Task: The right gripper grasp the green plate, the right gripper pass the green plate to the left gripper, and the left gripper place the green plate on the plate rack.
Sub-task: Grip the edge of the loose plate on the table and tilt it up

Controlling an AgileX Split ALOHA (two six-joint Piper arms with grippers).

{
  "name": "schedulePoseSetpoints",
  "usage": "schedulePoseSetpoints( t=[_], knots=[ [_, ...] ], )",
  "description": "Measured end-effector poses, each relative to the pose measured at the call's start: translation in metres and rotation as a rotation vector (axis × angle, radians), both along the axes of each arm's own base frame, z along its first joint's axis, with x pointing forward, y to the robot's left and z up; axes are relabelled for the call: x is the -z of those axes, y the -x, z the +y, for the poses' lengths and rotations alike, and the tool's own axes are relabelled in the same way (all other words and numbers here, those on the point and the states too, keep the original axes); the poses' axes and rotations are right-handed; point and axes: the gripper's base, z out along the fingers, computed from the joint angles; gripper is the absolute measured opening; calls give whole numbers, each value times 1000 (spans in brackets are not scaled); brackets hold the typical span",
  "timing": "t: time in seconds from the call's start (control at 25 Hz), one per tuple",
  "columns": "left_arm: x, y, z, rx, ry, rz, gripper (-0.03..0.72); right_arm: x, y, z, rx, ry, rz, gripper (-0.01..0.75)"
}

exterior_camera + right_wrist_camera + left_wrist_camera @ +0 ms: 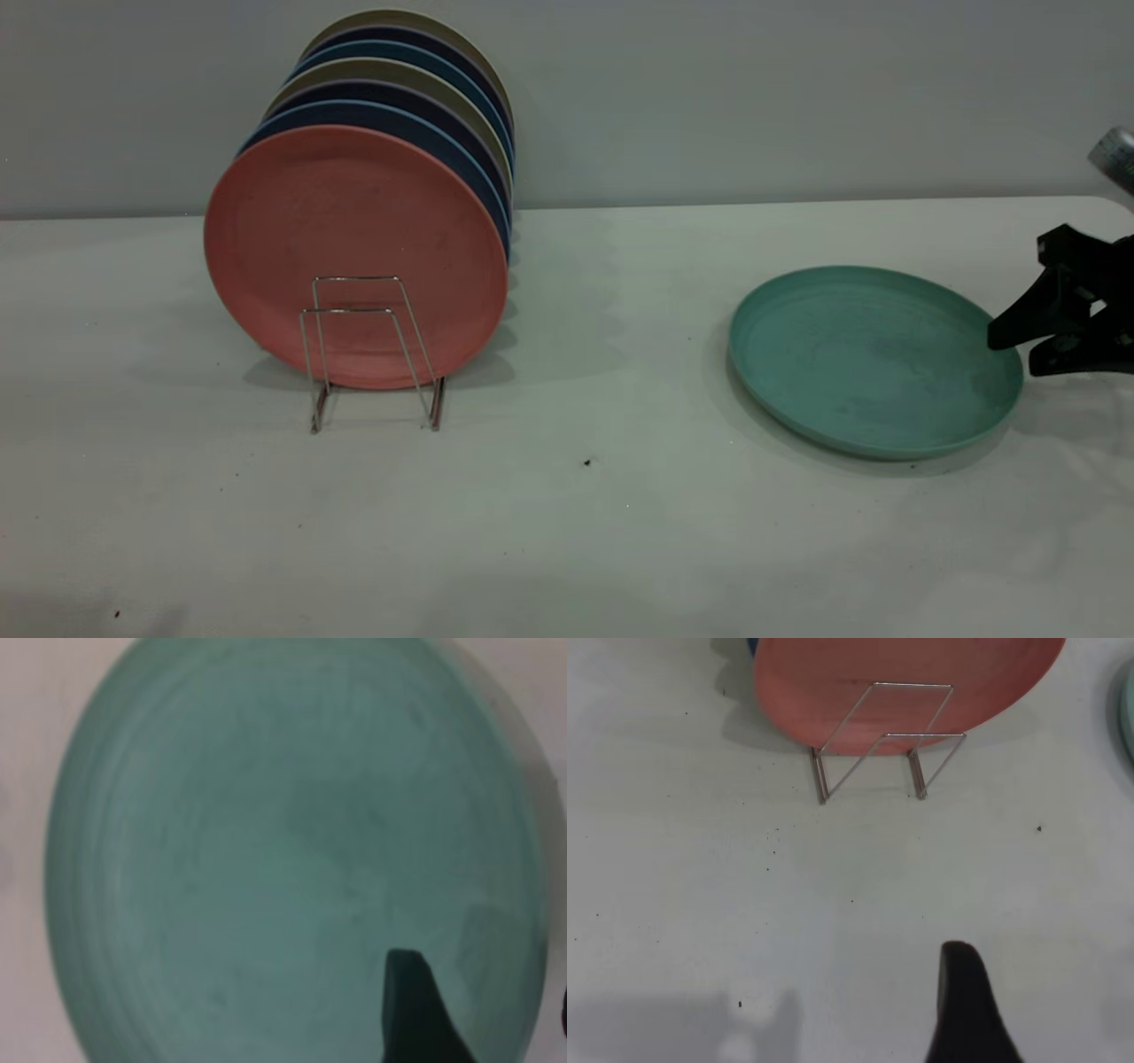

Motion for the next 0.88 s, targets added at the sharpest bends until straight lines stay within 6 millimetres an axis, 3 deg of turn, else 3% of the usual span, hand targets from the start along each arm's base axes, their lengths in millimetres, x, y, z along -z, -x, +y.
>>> schedulePoseSetpoints(
  t=[0.4, 0.56, 0.68, 0.76, 0.88],
  knots=[
    [0, 0, 0, -2, -1, -4, 485, 26, -14, 7, 7, -67, 17, 392],
    [0, 0, 0, -2, -1, -4, 485, 28, -17, 19, 1, -25, 16, 259],
    [0, 0, 0, -1, -1, -3, 485, 29, -18, 21, 12, 11, 18, 65],
    [0, 0, 0, -1, -1, -3, 485, 29, -18, 21, 26, 7, 27, 23],
    [1, -1, 0, -3, 5, 2, 485, 26, -18, 20, -3, 28, 27, 18]
  ],
)
